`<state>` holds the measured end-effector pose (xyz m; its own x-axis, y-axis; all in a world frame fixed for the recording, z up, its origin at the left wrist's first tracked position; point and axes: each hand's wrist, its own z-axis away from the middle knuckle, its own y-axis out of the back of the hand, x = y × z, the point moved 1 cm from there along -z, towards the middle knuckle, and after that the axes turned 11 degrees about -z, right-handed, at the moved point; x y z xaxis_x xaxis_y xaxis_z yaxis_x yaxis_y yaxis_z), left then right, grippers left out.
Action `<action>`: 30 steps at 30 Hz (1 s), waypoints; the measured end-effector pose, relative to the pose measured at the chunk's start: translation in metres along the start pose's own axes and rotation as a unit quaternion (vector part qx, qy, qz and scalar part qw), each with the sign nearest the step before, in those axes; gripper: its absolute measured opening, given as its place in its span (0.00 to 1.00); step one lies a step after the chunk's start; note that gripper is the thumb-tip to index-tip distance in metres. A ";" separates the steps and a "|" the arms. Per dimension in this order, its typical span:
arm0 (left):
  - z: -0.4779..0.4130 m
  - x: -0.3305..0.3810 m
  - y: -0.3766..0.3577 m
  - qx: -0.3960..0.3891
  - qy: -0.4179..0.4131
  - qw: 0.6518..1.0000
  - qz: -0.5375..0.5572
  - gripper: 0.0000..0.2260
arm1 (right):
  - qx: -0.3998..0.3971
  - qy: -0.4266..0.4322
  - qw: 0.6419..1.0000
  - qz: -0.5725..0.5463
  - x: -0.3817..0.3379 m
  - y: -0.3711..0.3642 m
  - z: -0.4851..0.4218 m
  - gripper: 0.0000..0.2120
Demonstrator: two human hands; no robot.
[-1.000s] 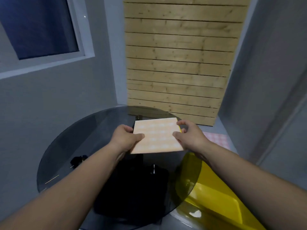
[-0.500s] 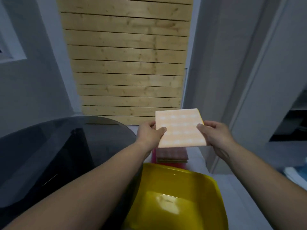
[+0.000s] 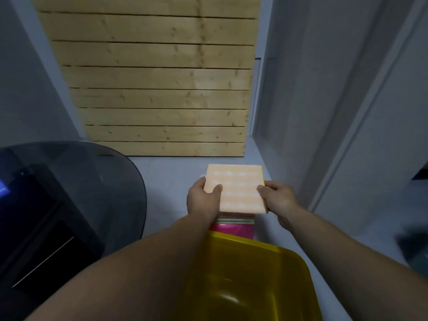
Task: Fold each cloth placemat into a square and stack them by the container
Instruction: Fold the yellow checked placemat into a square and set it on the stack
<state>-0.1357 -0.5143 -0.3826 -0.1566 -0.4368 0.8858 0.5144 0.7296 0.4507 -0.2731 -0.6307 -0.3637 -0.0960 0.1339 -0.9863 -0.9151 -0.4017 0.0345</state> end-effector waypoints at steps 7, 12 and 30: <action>-0.022 -0.035 -0.025 0.018 0.017 0.997 -0.066 0.36 | -0.004 0.004 0.999 0.038 0.041 -0.012 -0.041 0.11; -0.029 -0.049 -0.032 0.039 0.026 0.993 -0.113 0.37 | -0.011 -0.002 0.999 0.049 0.061 -0.017 -0.052 0.13; -0.040 -0.056 -0.034 0.010 0.032 0.996 -0.086 0.19 | 0.001 0.000 0.992 0.129 0.073 -0.031 -0.057 0.17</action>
<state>-0.1107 -0.5357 -0.4519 -0.1876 -0.5884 0.7865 0.4667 0.6512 0.5985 -0.2297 -0.6605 -0.4463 -0.3281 0.0275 -0.9442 -0.8607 -0.4207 0.2868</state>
